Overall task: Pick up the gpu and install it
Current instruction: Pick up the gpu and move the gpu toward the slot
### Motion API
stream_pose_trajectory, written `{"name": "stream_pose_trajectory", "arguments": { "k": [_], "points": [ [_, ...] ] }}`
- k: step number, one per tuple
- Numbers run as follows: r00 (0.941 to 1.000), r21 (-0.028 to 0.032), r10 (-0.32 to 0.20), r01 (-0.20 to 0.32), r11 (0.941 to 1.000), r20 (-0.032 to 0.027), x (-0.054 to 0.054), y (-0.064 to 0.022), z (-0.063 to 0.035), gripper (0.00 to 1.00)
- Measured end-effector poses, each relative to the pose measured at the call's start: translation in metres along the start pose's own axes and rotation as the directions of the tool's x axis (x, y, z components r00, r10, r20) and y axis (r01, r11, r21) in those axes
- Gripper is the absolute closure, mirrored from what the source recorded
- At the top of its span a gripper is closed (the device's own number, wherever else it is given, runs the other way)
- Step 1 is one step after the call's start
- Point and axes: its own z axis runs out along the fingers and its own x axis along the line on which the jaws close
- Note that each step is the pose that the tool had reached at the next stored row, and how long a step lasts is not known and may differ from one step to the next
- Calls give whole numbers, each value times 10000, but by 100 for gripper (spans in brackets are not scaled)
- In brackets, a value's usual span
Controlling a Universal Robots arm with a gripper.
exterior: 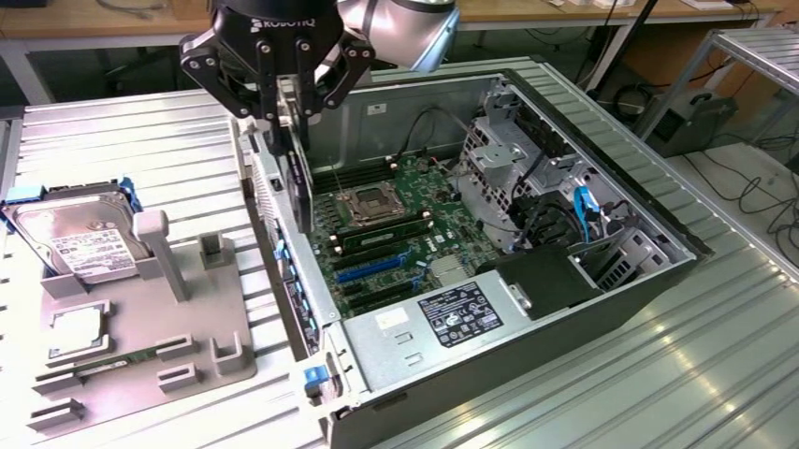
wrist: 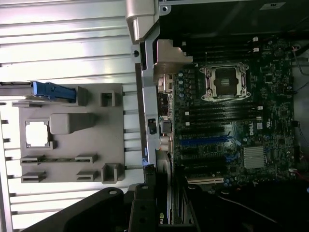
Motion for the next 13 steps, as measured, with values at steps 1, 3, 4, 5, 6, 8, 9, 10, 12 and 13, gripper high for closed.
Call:
{"name": "stream_pose_trajectory", "arguments": {
  "k": [1, 3, 4, 5, 6, 8, 9, 10, 12, 13],
  "points": [
    [10000, 0, 0, 0, 10000, 0, -12, 1, 0, 74],
    [10000, 0, 0, 0, 10000, 0, -31, 2, 1, 74],
    [10000, 1, 0, 0, 10000, 0, -40, 3, 1, 74],
    [10000, 1, -1, 1, 10000, 0, -50, 4, 1, 74],
    [10000, 2, 0, 0, 10000, 0, -59, 5, 1, 74],
    [10000, 1, 0, 0, 10000, 0, -78, 6, 3, 74],
    [10000, 1, 0, 0, 10000, 0, -87, 6, 2, 74],
    [10000, 1, 0, 0, 10000, 0, -96, 7, 3, 74],
    [10000, 2, 0, 0, 10000, 0, -120, 9, 3, 74],
    [10000, 2, 0, 0, 10000, 0, -128, 10, 4, 74]
  ]
}}
